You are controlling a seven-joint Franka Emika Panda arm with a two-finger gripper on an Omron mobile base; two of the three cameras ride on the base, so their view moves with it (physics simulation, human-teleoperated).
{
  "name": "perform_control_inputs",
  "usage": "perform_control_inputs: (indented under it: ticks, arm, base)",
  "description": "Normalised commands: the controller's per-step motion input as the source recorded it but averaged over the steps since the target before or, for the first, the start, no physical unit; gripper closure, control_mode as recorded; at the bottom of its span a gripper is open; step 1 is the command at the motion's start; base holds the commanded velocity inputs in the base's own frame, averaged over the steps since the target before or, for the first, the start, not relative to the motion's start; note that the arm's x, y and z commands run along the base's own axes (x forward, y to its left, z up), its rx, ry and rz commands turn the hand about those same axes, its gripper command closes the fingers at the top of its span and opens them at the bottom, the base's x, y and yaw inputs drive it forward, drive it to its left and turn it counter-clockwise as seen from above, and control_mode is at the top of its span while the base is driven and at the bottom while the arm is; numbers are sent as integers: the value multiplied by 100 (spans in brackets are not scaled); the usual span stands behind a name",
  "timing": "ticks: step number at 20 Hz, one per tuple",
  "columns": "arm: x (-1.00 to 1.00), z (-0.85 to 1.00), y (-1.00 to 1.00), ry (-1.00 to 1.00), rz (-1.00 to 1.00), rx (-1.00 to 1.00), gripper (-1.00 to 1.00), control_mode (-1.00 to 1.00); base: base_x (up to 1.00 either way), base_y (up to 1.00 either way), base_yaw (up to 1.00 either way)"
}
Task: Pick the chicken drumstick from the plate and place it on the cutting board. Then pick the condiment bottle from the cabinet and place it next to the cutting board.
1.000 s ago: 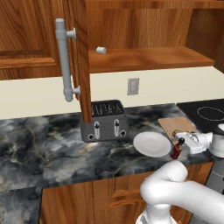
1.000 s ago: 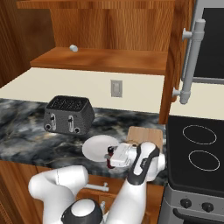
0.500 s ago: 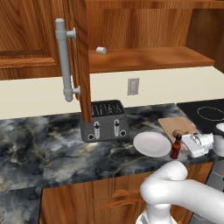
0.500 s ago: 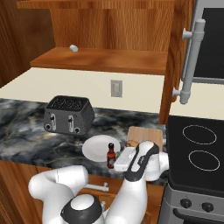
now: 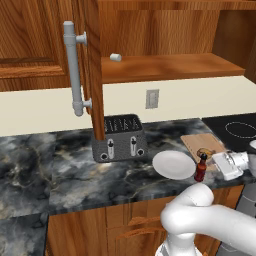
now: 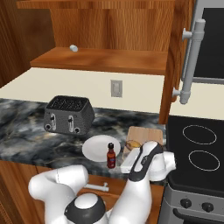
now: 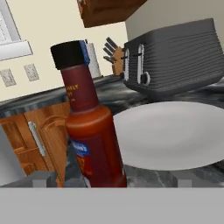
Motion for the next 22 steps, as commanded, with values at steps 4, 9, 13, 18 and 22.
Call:
perform_control_inputs:
  ticks: [4,9,13,18,22]
  arm:
    - [0,0,-29,-7,-6,0,-100,-100]
    - [-1,0,-23,-13,-5,0,-100,-100]
    - [0,25,-9,-12,-4,0,-100,-100]
    - [-5,45,0,-11,-2,-5,-100,-100]
    - [-12,52,0,-11,-4,-13,-100,-100]
  base:
    - [0,0,0]
    - [0,0,0]
    - [0,0,0]
    - [0,0,0]
    - [0,0,0]
